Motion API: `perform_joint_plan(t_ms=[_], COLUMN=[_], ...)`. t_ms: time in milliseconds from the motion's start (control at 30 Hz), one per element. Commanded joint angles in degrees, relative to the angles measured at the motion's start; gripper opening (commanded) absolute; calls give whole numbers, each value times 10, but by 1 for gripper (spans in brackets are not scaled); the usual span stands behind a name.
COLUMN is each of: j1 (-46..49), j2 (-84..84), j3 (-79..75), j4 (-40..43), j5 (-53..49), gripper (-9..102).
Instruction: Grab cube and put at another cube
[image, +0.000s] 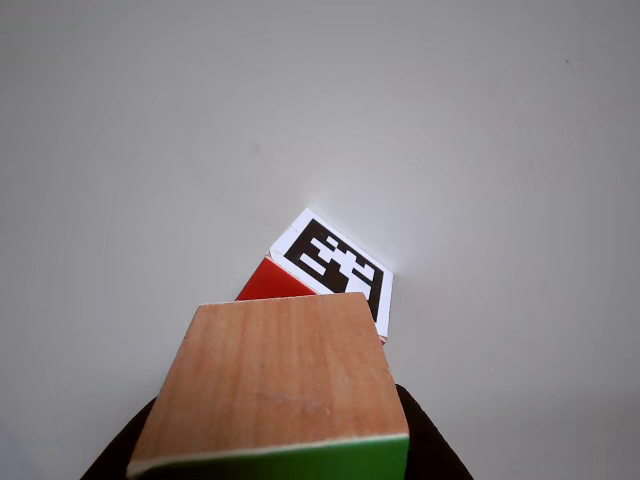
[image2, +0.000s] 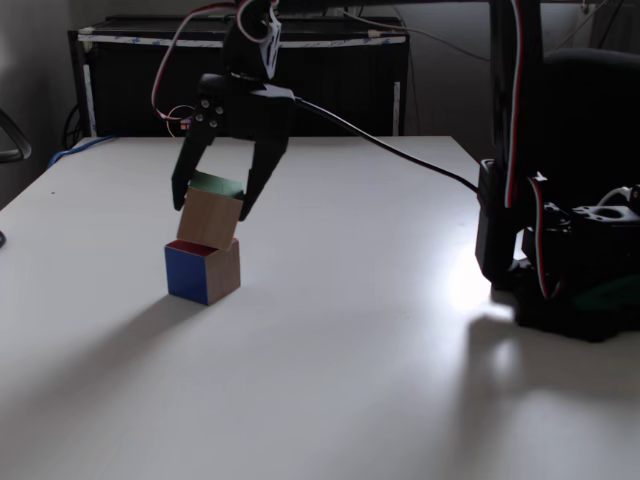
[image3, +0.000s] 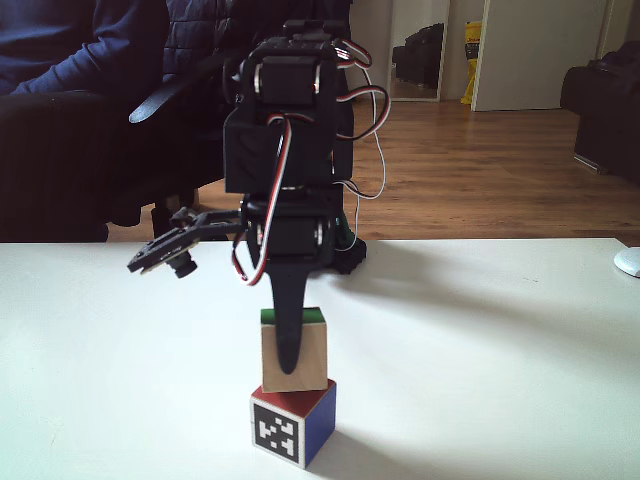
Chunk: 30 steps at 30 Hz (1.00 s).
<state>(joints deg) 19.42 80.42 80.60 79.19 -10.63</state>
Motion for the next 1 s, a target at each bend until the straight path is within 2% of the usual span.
perform_joint_plan(t_ms=[0,133,667,833,967], j1=[-10,-11,-12,-24,-40], j2=[5,8,82,177,318], j3=[-19,-18,25,82,159], j4=[4,5,5,5,4], j5=[1,4,13,17,24], gripper=[25,30,37,38,38])
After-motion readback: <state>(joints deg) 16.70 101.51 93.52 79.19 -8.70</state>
